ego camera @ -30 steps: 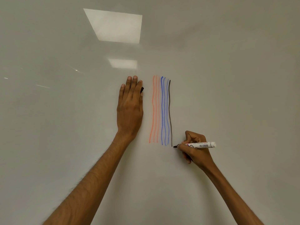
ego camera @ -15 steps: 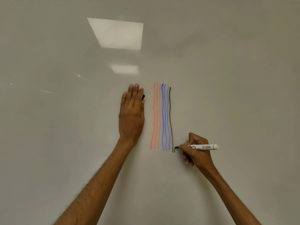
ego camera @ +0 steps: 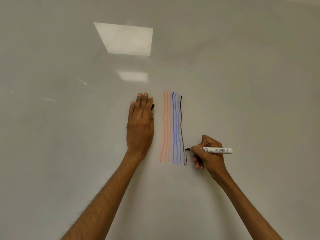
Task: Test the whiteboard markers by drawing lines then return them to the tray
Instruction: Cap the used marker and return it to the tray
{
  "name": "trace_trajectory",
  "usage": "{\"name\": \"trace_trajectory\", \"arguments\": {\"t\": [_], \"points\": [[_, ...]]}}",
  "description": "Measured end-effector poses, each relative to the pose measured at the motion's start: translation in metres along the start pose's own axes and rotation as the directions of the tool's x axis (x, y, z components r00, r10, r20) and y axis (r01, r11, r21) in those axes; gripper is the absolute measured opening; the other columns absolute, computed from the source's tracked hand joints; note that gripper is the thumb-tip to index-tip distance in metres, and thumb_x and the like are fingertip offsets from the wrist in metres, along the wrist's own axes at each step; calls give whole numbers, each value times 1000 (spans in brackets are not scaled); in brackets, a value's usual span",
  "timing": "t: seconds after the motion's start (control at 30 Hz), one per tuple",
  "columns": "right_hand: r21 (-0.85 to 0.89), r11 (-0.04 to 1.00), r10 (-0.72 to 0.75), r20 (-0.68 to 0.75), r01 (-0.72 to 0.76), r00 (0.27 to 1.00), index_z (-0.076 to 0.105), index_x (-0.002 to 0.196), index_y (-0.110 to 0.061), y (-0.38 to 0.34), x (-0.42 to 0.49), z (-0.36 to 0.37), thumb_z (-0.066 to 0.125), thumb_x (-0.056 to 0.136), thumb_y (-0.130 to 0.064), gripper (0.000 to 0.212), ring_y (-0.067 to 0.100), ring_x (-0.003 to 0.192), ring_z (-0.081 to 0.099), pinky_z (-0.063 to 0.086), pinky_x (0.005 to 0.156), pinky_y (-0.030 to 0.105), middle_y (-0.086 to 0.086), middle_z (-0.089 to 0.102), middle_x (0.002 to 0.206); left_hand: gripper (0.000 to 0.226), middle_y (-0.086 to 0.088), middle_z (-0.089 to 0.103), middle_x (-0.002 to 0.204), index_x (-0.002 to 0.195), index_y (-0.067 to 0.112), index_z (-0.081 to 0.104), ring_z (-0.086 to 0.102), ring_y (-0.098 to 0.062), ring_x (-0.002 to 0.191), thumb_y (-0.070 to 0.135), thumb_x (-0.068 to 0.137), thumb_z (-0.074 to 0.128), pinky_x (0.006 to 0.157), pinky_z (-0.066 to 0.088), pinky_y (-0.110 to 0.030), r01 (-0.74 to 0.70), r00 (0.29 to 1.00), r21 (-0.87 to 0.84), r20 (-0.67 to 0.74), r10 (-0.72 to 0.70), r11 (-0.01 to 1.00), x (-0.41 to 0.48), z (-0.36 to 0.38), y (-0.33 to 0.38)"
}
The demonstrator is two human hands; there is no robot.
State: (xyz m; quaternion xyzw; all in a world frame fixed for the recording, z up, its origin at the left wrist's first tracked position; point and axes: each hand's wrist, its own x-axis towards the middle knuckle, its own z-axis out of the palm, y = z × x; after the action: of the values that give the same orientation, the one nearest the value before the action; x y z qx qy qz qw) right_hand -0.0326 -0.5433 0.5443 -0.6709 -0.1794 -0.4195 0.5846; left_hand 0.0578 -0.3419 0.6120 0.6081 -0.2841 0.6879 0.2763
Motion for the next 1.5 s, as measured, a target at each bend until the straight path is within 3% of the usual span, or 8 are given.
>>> {"name": "trace_trajectory", "arguments": {"t": [0.53,1.27,1.5], "points": [[2,997,-83,-2,83,997,35,67,0,-22,32,6,64,88,10,37,25,32,49,37,33,24,20,57,52,40,-13,42,152,144,2,46,30,-25,147,10,105,45,122,23,-43,-1,1000,-3,-9,1,1000,-1,2,0],[77,982,-168,-54,172,984,36,66,-12,-58,71,16,64,87,9,40,24,33,50,35,34,21,14,60,53,41,-13,41,153,145,2,45,29,-25,147,8,104,46,122,22,-42,-5,1000,19,1,5,1000,-2,2,-1],[105,976,-182,-70,189,981,39,72,-4,-65,83,21,63,88,8,31,24,34,52,34,34,22,13,60,54,40,-12,42,153,144,2,45,30,-24,147,9,105,44,122,22,-42,-2,1000,18,-3,2,1000,-2,2,0]]}}
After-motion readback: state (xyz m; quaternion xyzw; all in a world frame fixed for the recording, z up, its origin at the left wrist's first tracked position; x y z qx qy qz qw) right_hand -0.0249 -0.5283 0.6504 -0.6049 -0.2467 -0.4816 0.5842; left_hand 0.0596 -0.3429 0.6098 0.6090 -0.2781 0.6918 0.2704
